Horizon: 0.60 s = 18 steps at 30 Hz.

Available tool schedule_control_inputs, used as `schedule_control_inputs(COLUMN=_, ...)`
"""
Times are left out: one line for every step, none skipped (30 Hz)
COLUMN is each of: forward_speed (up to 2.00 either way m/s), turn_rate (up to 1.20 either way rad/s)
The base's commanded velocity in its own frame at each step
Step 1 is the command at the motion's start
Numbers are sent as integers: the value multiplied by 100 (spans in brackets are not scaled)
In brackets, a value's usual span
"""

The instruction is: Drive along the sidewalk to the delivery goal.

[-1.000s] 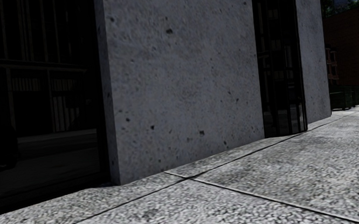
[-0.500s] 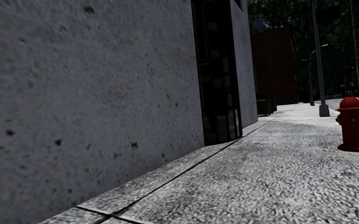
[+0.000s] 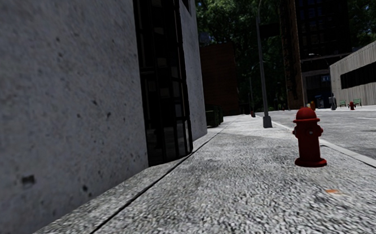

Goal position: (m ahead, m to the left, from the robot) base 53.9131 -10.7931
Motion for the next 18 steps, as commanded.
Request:
schedule_control_inputs(forward_speed=200, turn_rate=-61)
schedule_control_inputs(forward_speed=200, turn_rate=-58)
schedule_control_inputs(forward_speed=200, turn_rate=-58)
schedule_control_inputs(forward_speed=200, turn_rate=-54)
schedule_control_inputs(forward_speed=200, turn_rate=-53)
schedule_control_inputs(forward_speed=200, turn_rate=-52)
schedule_control_inputs(forward_speed=200, turn_rate=-52)
schedule_control_inputs(forward_speed=200, turn_rate=-52)
schedule_control_inputs(forward_speed=200, turn_rate=-50)
schedule_control_inputs(forward_speed=200, turn_rate=-37)
schedule_control_inputs(forward_speed=200, turn_rate=-3)
schedule_control_inputs(forward_speed=200, turn_rate=0)
schedule_control_inputs(forward_speed=200, turn_rate=0)
schedule_control_inputs(forward_speed=200, turn_rate=0)
schedule_control_inputs(forward_speed=200, turn_rate=0)
schedule_control_inputs(forward_speed=200, turn_rate=0)
schedule_control_inputs(forward_speed=200, turn_rate=0)
schedule_control_inputs(forward_speed=200, turn_rate=0)
